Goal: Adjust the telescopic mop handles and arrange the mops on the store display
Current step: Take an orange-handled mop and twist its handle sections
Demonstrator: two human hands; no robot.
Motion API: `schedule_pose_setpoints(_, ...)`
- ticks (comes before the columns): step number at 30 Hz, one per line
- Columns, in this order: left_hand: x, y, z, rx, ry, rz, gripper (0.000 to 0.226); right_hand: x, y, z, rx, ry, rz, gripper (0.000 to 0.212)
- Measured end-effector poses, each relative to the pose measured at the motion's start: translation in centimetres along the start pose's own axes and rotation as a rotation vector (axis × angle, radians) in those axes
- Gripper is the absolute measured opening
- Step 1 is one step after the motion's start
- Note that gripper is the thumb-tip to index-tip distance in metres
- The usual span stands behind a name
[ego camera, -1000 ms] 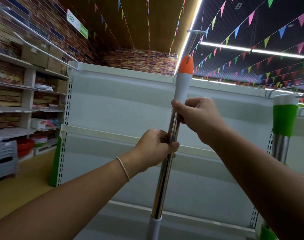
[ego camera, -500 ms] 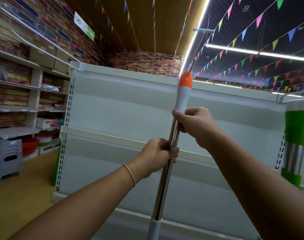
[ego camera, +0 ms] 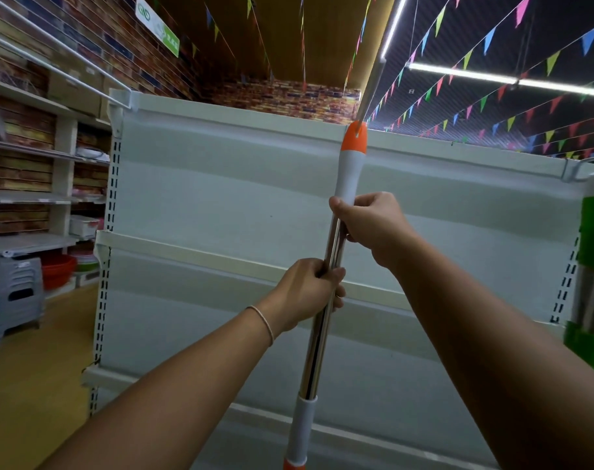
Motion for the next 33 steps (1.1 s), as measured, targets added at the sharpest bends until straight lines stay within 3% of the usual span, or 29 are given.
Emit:
schedule_pose_setpoints(24,2.0,0.3,-4.2,-0.126,-0.048,0.122,0.027,-4.8,1.4,-4.2,0.025,0.038,0.016,0.033)
schedule_pose_setpoints(33,1.5,-0.1,-3.7,-0.149,-0.045,-0.047,0.029,-4.4,1.2,-3.0,0.024,0.074,0.075,0.035)
Point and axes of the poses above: each hand's wrist, its own z-axis away from the middle knuckle, its own y-axis out of the palm, x = y × z, the point moved 8 cm from there along -z, towards the middle knuckle, and after that the axes turned 13 degrees about -y, right-handed, at the moved point
